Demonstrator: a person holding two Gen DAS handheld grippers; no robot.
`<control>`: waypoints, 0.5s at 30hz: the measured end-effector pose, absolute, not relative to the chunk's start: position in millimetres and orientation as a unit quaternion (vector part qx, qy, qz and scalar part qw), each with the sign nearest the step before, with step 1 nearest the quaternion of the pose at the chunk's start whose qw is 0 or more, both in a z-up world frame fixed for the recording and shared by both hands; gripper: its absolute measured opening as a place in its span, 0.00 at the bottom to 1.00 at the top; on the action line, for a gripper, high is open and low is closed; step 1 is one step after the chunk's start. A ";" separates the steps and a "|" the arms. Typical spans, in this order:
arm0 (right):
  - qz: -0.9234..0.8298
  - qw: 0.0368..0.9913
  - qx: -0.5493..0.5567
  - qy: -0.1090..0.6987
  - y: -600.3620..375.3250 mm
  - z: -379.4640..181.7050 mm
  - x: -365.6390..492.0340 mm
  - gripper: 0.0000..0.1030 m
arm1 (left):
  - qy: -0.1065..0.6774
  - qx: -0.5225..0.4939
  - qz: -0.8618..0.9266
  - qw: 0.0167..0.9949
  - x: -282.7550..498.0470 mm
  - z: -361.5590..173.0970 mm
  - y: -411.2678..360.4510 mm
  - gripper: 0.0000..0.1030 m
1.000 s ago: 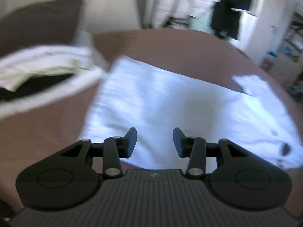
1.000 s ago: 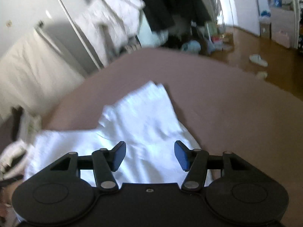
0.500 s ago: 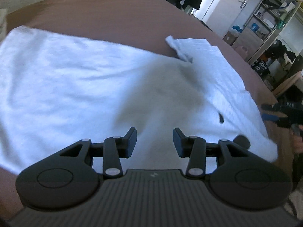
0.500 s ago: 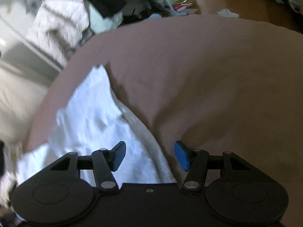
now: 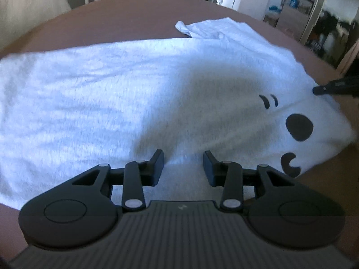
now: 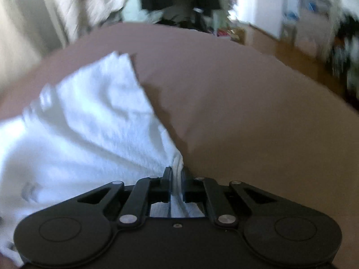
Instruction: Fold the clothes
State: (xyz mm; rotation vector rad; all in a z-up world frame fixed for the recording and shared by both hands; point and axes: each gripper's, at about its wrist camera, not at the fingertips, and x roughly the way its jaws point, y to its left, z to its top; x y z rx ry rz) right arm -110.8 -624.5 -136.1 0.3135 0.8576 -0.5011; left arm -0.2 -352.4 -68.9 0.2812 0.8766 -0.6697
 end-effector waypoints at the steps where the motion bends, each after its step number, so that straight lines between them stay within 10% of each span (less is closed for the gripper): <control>1: -0.243 0.867 0.134 0.414 -621.8 -138.1 -105.6 0.08 | 0.407 0.151 -0.319 0.842 -3.8 -66.7 -356.1 0.40; 9: -0.412 0.806 -0.002 0.426 -624.9 -122.9 -120.2 0.19 | 0.411 0.138 -0.322 0.842 -11.0 -68.8 -351.5 0.44; 15: -0.115 0.863 0.365 0.330 -618.9 -89.8 -173.9 0.41 | 0.451 0.067 -0.358 0.815 -6.5 -57.7 -360.0 0.46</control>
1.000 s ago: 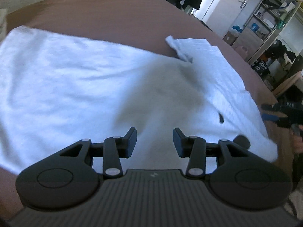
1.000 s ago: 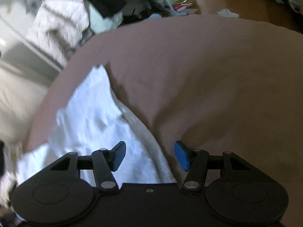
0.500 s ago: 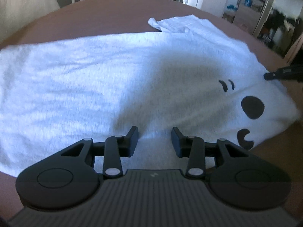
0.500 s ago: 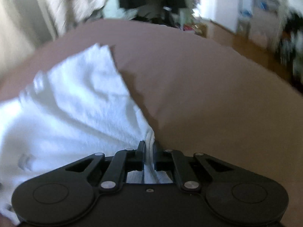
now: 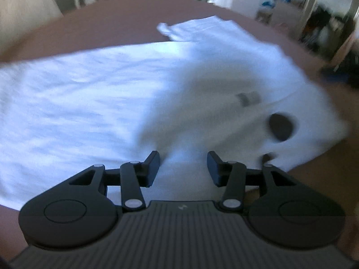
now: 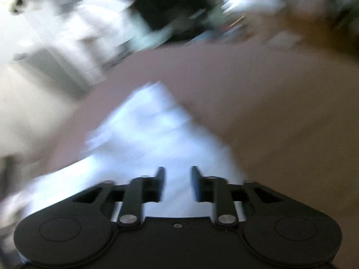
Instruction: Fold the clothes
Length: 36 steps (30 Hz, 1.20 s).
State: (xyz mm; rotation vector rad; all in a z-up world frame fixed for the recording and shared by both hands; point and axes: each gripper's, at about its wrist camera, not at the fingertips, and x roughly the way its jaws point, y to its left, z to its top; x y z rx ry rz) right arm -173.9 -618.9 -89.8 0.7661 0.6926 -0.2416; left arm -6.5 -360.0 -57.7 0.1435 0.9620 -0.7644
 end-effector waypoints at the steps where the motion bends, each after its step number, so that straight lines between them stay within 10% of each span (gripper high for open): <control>1: -0.076 0.857 0.366 0.355 -610.5 -93.9 -169.5 0.46 | 0.459 0.055 -0.363 0.809 -6.2 -57.5 -361.9 0.46; 9: -0.183 0.814 0.093 0.543 -549.8 -117.5 -163.3 0.30 | 0.459 0.123 -0.324 0.818 -13.3 -59.9 -368.7 0.49; 19: -0.119 0.910 0.197 0.345 -568.8 -52.7 -122.5 0.52 | 0.438 0.118 -0.412 0.790 48.5 -10.1 -403.5 0.59; 32: -0.172 0.907 0.191 0.334 -617.2 -147.4 -63.2 0.37 | 0.492 0.105 -0.378 0.777 234.6 -51.7 -520.6 0.66; 36: -0.160 0.899 0.254 0.319 -640.3 -156.5 -75.8 0.38 | 0.487 0.114 -0.389 0.774 239.5 -66.5 -537.9 0.88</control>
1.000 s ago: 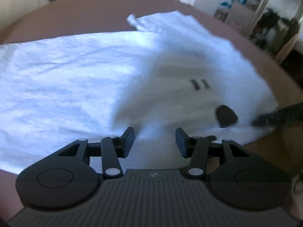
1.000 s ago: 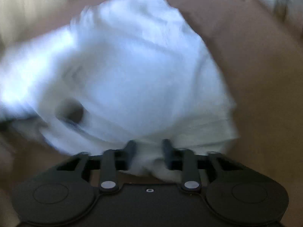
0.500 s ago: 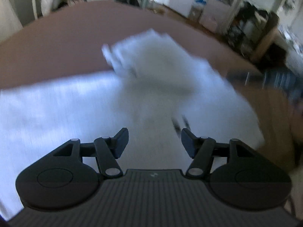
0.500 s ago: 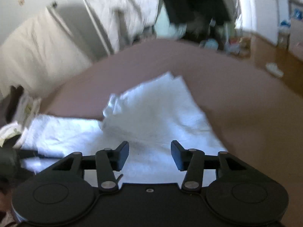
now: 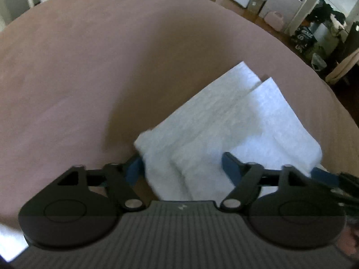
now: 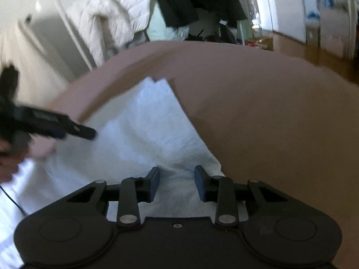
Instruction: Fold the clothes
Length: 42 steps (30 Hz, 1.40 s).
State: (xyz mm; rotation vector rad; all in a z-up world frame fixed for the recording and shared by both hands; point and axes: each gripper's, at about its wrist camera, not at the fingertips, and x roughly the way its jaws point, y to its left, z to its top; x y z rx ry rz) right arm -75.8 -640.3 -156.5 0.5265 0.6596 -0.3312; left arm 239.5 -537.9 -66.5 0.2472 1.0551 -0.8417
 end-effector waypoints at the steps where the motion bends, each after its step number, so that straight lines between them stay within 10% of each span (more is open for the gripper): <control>1: -0.154 0.895 0.275 0.316 -645.9 -152.4 -79.0 0.41 | 0.479 0.122 -0.388 0.778 237.7 -67.6 -541.7 0.90; 5: -0.114 0.887 0.340 0.293 -650.6 -124.5 -99.7 0.56 | 0.448 0.150 -0.384 0.793 225.6 -69.5 -558.5 0.87; 8: -0.074 0.873 0.350 0.331 -653.8 -135.1 -97.9 0.57 | 0.410 0.178 -0.416 0.792 208.3 -59.0 -567.7 0.12; 9: -0.067 0.868 0.345 0.351 -654.2 -135.7 -95.6 0.57 | 0.406 0.177 -0.420 0.792 201.9 -51.8 -568.6 0.11; 21: -0.020 0.698 0.684 0.209 -700.4 -183.0 -149.3 0.66 | 0.199 0.203 -0.574 0.768 29.3 39.5 -476.9 0.12; 27: -0.016 0.665 0.713 0.220 -676.6 -189.8 -164.1 0.75 | 0.276 0.324 -0.549 0.719 -21.7 -28.3 -436.4 0.33; 36: -0.023 0.724 0.641 0.254 -673.5 -176.7 -151.1 0.76 | 0.394 0.115 -0.477 0.777 10.6 -28.7 -375.3 0.56; 38: -0.018 0.759 0.597 0.258 -672.3 -170.1 -136.9 0.66 | 0.403 0.083 -0.464 0.785 32.0 -28.8 -372.0 0.60; 40: -0.023 0.804 0.530 0.267 -668.0 -159.4 -118.0 0.23 | 0.424 0.052 -0.449 0.785 50.8 -31.1 -368.0 0.60; 42: -0.038 0.848 0.452 0.276 -662.3 -146.9 -98.2 0.11 | 0.464 0.008 -0.446 0.765 72.9 -37.1 -372.6 0.59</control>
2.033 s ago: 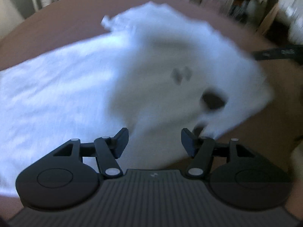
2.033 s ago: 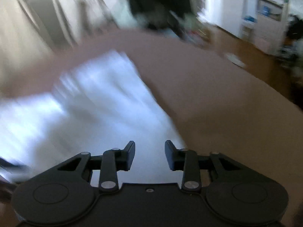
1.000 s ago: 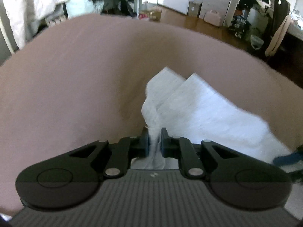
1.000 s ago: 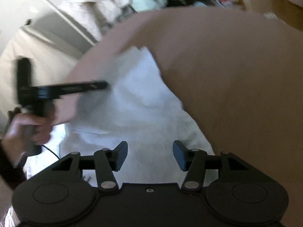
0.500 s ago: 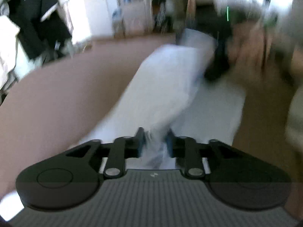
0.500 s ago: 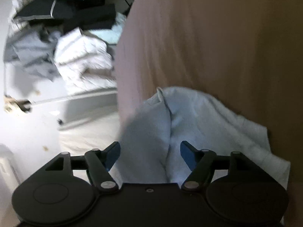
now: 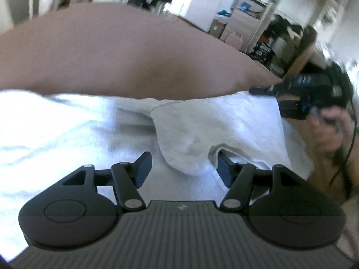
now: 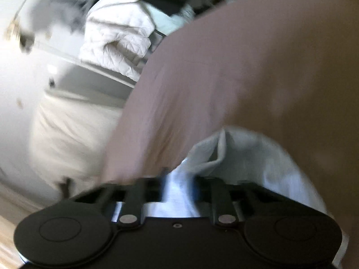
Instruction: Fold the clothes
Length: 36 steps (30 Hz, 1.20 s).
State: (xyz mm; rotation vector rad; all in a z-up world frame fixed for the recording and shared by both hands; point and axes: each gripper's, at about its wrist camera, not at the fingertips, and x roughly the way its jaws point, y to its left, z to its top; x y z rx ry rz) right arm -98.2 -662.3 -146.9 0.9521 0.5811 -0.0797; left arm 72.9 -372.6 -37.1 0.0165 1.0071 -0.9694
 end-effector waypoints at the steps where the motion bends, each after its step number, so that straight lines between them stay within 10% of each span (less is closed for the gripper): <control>1: -0.046 0.866 0.413 0.278 -659.6 -140.8 -88.9 0.07 | 0.477 -0.013 -0.441 0.760 81.2 -39.5 -378.1 0.59; 15: -0.104 0.885 0.375 0.255 -687.7 -146.3 -58.1 0.04 | 0.429 -0.109 -0.503 0.742 96.7 -31.4 -387.0 0.60; 21: -0.031 0.769 0.612 0.182 -734.9 -164.4 -100.5 0.56 | 0.441 -0.097 -0.517 0.727 75.6 -23.1 -378.5 0.69; 30: -0.076 0.841 0.376 0.381 -665.4 -133.2 -89.0 0.59 | 0.431 0.107 -0.330 0.833 28.7 -51.7 -427.6 0.70; 33: -0.083 0.887 0.237 0.388 -630.8 -119.6 -69.0 0.06 | 0.410 0.136 -0.289 0.854 22.3 -49.4 -440.4 0.70; 36: -0.157 0.890 0.143 0.403 -622.0 -113.5 -49.1 0.07 | 0.403 0.105 -0.289 0.862 23.2 -38.9 -442.4 0.70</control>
